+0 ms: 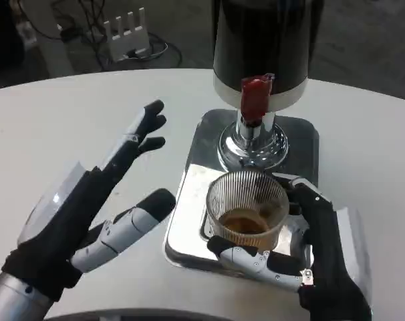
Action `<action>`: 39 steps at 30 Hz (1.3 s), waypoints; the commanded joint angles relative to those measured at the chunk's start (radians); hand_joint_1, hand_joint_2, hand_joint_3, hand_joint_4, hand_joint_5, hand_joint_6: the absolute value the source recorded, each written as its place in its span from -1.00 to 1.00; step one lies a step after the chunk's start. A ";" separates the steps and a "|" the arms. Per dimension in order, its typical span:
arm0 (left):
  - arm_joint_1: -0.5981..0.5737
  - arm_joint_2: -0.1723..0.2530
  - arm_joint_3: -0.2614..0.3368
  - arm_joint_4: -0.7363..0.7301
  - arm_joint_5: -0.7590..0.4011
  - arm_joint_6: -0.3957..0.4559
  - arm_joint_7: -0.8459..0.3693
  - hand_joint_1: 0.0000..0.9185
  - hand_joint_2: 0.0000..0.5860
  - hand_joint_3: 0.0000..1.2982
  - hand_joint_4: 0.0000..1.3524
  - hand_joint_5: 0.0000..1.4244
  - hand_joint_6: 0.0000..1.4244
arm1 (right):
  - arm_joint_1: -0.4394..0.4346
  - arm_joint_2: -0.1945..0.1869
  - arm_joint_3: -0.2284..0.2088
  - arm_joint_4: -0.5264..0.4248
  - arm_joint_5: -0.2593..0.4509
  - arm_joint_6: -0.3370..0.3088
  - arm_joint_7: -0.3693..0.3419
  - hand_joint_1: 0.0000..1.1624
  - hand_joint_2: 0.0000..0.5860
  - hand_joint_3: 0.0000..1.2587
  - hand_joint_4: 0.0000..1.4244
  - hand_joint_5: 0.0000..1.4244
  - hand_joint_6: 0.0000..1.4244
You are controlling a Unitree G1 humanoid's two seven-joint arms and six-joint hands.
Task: Grasp the cup under the faucet to collect the drink, then remove the cup.
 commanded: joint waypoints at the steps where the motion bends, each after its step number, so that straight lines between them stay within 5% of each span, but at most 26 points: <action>1: 0.024 0.050 0.015 0.046 0.075 -0.105 0.019 -1.00 -0.51 -0.99 -1.00 -0.93 -0.99 | 0.040 0.013 0.007 -0.093 0.018 -0.029 0.032 0.55 -0.72 0.52 0.52 0.83 1.00; 10: 0.081 0.137 0.039 0.082 0.265 -0.257 0.077 -1.00 -0.52 -1.00 -1.00 -1.00 -1.00 | 0.110 0.009 0.002 -0.188 0.029 -0.022 0.096 0.55 -0.73 0.52 0.52 0.83 1.00; 19: 0.146 0.155 0.057 0.053 0.368 -0.308 0.133 -1.00 -0.65 -1.00 -1.00 -1.00 -1.00 | 0.134 -0.008 -0.025 -0.270 0.041 -0.007 0.178 0.55 -0.72 0.52 0.52 0.83 1.00; 31: 0.237 0.103 0.045 -0.122 0.555 -0.172 0.157 -1.00 -0.65 -1.00 -1.00 -1.00 -1.00 | 0.196 -0.030 -0.070 -0.379 0.053 0.030 0.289 0.54 -0.74 0.52 0.52 0.83 1.00; 39: 0.245 0.097 0.013 -0.194 0.579 -0.077 0.131 -1.00 -0.64 -1.00 -1.00 -1.00 -1.00 | 0.219 -0.016 -0.082 -0.410 0.063 0.058 0.318 0.54 -0.75 0.52 0.52 0.83 1.00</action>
